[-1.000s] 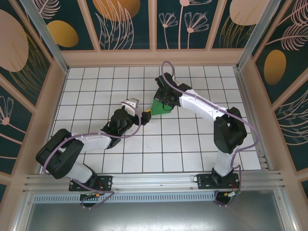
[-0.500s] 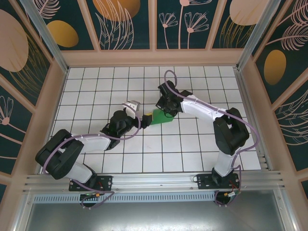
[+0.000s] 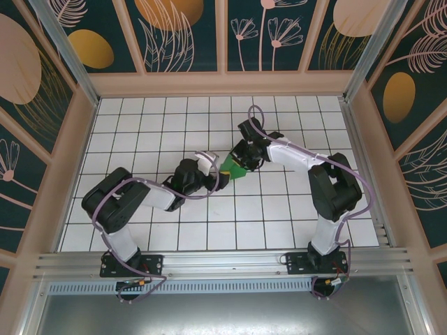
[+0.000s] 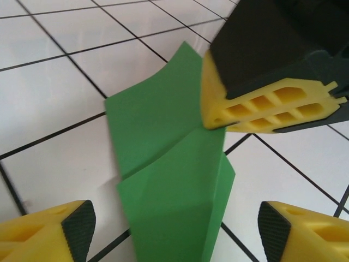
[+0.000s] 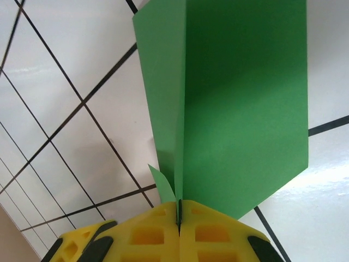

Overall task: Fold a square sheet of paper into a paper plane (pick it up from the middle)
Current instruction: Fourth fold the wing at the center of the table.

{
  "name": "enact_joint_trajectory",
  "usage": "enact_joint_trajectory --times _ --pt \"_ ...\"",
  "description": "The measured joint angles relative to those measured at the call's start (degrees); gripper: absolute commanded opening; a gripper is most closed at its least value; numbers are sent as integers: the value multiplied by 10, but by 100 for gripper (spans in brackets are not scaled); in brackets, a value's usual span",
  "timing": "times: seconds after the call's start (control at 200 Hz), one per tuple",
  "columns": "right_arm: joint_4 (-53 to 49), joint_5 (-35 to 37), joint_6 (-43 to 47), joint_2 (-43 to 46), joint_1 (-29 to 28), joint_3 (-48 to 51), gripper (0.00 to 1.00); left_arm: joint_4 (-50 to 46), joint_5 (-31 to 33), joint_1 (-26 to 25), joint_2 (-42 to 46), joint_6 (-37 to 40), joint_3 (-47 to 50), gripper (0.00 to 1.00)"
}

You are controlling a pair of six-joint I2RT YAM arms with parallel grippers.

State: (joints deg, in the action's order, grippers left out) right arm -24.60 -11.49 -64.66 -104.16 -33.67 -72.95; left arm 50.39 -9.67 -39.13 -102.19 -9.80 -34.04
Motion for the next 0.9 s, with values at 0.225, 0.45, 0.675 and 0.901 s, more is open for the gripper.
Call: enact_joint_trajectory --times 0.225,0.45,0.675,0.901 --pt "0 -16 0 -3 2 0 0 5 5 -14 -40 38 -24 64" --pt "0 -27 0 -3 4 2 1 9 12 -14 -52 63 -26 46" --pt "0 -36 2 -3 7 5 12 15 18 -14 -52 68 -30 32" --pt "2 -45 5 -3 13 9 30 22 17 -14 -53 68 -30 21"
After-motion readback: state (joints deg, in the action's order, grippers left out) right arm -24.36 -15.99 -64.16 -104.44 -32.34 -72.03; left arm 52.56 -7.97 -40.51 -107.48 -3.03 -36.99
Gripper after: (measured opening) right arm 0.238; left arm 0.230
